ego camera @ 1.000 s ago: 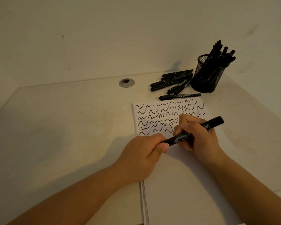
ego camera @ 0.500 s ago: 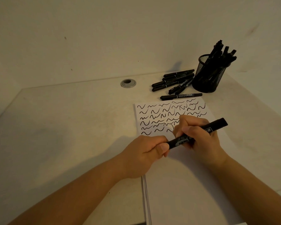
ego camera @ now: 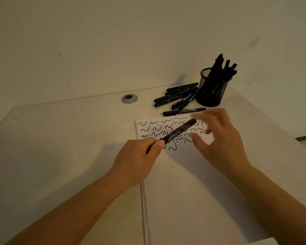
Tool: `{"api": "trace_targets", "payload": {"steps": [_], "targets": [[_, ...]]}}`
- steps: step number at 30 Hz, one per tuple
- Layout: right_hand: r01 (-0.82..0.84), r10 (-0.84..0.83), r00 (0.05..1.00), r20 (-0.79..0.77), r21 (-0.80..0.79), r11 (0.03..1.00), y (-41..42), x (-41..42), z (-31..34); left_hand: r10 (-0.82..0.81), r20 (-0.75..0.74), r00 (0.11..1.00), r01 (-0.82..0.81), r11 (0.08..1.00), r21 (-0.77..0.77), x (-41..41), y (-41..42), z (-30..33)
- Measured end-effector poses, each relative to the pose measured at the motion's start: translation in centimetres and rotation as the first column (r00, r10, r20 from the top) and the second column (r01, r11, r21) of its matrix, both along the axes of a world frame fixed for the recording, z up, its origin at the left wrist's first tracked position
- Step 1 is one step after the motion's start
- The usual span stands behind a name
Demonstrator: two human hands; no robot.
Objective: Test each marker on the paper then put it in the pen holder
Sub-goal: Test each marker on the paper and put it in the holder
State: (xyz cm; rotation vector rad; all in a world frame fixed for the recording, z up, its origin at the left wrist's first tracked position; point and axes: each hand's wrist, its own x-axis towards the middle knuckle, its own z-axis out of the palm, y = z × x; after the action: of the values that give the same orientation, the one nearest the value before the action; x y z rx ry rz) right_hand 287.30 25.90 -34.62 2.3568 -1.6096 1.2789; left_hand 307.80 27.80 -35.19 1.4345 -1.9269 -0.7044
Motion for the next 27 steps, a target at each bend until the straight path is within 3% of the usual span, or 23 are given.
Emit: {"api": "trace_targets", "payload": {"steps": [2, 3, 8, 12, 14, 17, 21, 27], "targets": [[-0.096, 0.05, 0.947, -0.318, -0.129, 0.987, -0.1, 0.4, 0.4, -0.008, 0.044, 0.999, 0.009, 1.0, -0.018, -0.9, -0.6, 0.7], [-0.152, 0.082, 0.912, -0.401, -0.146, 0.977, -0.4, 0.6, 0.8, -0.014, 0.071, 0.997, 0.017, 0.999, -0.035, -1.4, -1.0, 1.1], [-0.27, 0.195, 0.855, -0.48, -0.09, 0.959, -2.2, 0.2, 2.6, -0.045, 0.175, 0.984, 0.07, 0.988, -0.135, -3.3, -3.0, 2.7], [-0.219, 0.187, 0.845, -0.501, -0.004, 0.976, -3.9, -0.7, 3.8, -0.063, 0.095, 0.994, 0.075, 0.988, -0.133, -3.4, -4.3, 3.9], [-0.122, 0.12, 0.915, -0.386, 0.018, 0.992, -5.2, -1.4, 4.9, -0.031, 0.084, 0.996, 0.039, 0.995, -0.089, -3.2, -5.9, 4.3], [0.047, -0.047, 0.999, -0.025, 0.002, 0.999, -7.9, -2.9, 7.4, 0.017, 0.088, 0.996, -0.02, 0.999, 0.043, -2.9, -9.7, 4.9], [0.093, -0.095, 0.922, 0.376, 0.024, 0.995, -11.1, -4.7, 10.2, 0.029, 0.301, 0.953, -0.059, 0.994, 0.093, -3.2, -16.2, 5.2], [0.115, -0.113, 0.899, 0.424, 0.02, 0.993, -14.0, -5.9, 9.5, 0.05, 0.385, 0.922, -0.066, 0.997, 0.029, -5.4, -22.9, 4.3]]}}
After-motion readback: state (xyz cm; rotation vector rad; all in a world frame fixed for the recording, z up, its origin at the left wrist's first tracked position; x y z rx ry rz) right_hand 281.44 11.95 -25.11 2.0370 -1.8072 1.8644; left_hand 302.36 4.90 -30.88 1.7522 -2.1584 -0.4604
